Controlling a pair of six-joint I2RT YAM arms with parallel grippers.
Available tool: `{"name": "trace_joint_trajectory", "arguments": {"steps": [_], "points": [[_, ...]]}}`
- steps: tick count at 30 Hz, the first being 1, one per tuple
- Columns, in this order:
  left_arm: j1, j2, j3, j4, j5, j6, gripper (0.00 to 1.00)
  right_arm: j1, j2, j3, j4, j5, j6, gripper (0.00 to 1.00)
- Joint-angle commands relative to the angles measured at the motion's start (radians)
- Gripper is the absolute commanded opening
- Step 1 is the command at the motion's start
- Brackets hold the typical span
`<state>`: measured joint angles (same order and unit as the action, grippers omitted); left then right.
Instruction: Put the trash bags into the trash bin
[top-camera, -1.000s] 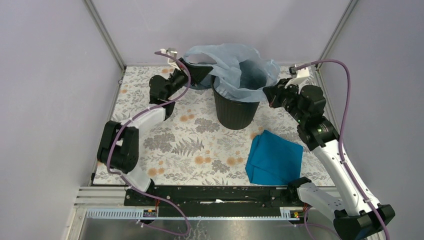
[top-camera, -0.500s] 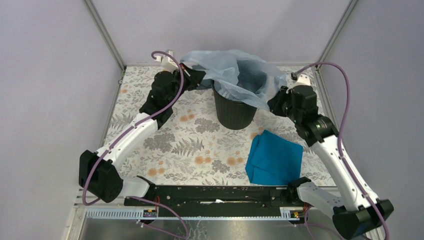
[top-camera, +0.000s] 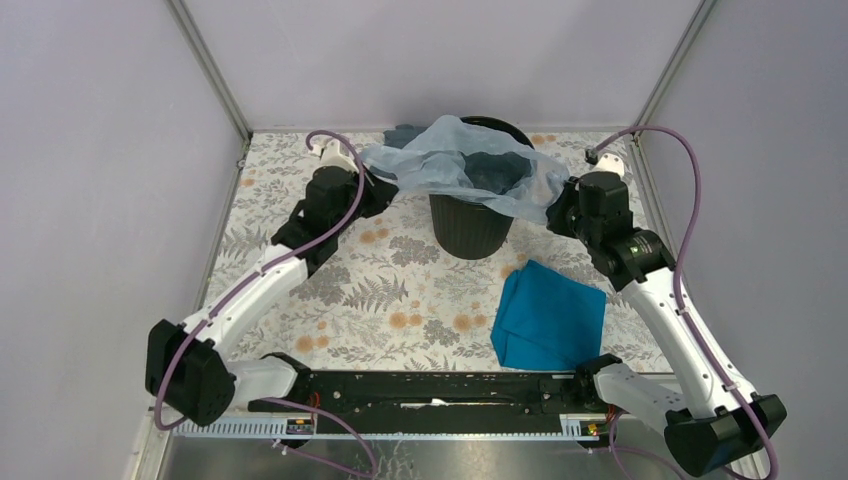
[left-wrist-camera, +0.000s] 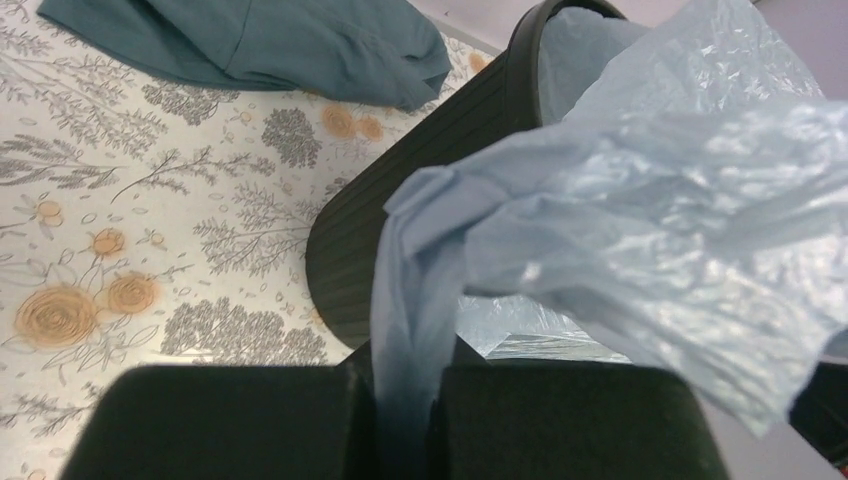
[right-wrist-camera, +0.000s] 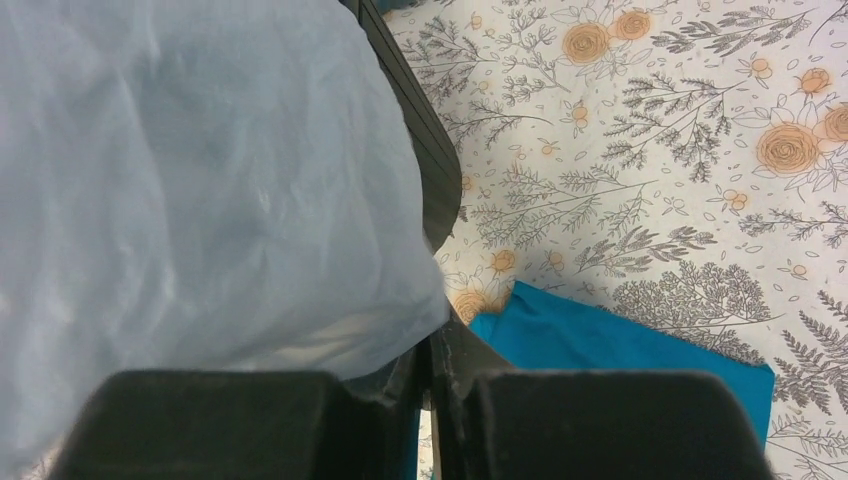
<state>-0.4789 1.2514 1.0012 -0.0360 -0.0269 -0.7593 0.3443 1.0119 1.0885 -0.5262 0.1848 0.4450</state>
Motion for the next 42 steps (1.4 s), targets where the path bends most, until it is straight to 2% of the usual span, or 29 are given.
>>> {"name": "trace_joint_trajectory", "arguments": {"steps": [1, 7, 17, 18, 21, 22, 26, 28, 30, 31, 32, 33, 34, 35, 37, 40, 42], "points": [[0.007, -0.081, -0.037, -0.031, -0.039, 0.055, 0.0, -0.002, -0.038, 0.0, -0.004, 0.065, -0.041, 0.08], [0.009, -0.15, -0.064, -0.091, -0.086, 0.073, 0.0, -0.002, -0.07, -0.033, 0.018, 0.044, -0.037, 0.07], [0.078, -0.252, -0.075, -0.153, 0.001, 0.114, 0.0, -0.002, -0.056, -0.024, -0.043, 0.151, -0.026, 0.06], [0.078, -0.244, -0.073, -0.152, 0.0, 0.115, 0.0, -0.002, -0.055, -0.023, -0.039, 0.156, -0.03, 0.06], [0.081, -0.168, -0.077, -0.116, 0.02, 0.103, 0.0, -0.001, -0.038, -0.027, 0.011, 0.157, -0.037, 0.18], [0.082, -0.132, -0.072, -0.095, 0.052, 0.099, 0.0, -0.003, -0.024, -0.03, 0.042, 0.159, -0.046, 0.18], [0.082, 0.032, -0.049, 0.106, 0.151, 0.1, 0.0, -0.006, 0.063, -0.082, 0.254, 0.203, -0.142, 0.24], [0.089, 0.105, 0.007, 0.121, 0.205, 0.132, 0.0, -0.018, 0.149, -0.022, 0.224, 0.24, -0.157, 0.24], [0.098, 0.132, 0.048, 0.075, 0.246, 0.153, 0.0, -0.018, 0.173, 0.037, 0.167, 0.209, -0.172, 0.22], [0.098, 0.124, 0.04, 0.083, 0.256, 0.17, 0.03, -0.019, 0.153, 0.025, 0.174, 0.191, -0.174, 0.24], [0.099, 0.111, 0.023, 0.092, 0.266, 0.18, 0.11, -0.019, 0.127, -0.006, 0.193, 0.176, -0.178, 0.28], [0.102, 0.092, 0.007, 0.087, 0.27, 0.187, 0.22, -0.019, 0.096, -0.04, 0.199, 0.157, -0.179, 0.33], [0.104, 0.066, -0.003, 0.065, 0.272, 0.196, 0.41, -0.018, 0.069, -0.053, 0.185, 0.13, -0.178, 0.38], [0.106, 0.045, -0.009, 0.043, 0.281, 0.21, 0.53, -0.018, 0.045, -0.059, 0.159, 0.091, -0.178, 0.42], [0.106, -0.018, -0.025, -0.007, 0.319, 0.248, 0.66, -0.018, -0.008, -0.055, 0.077, -0.003, -0.184, 0.51], [0.108, -0.14, -0.054, -0.094, 0.318, 0.305, 0.81, -0.018, -0.101, -0.015, -0.056, -0.076, -0.174, 0.65], [0.108, -0.226, -0.057, -0.164, 0.298, 0.338, 0.88, -0.018, -0.147, 0.034, -0.135, -0.116, -0.179, 0.7]]}}
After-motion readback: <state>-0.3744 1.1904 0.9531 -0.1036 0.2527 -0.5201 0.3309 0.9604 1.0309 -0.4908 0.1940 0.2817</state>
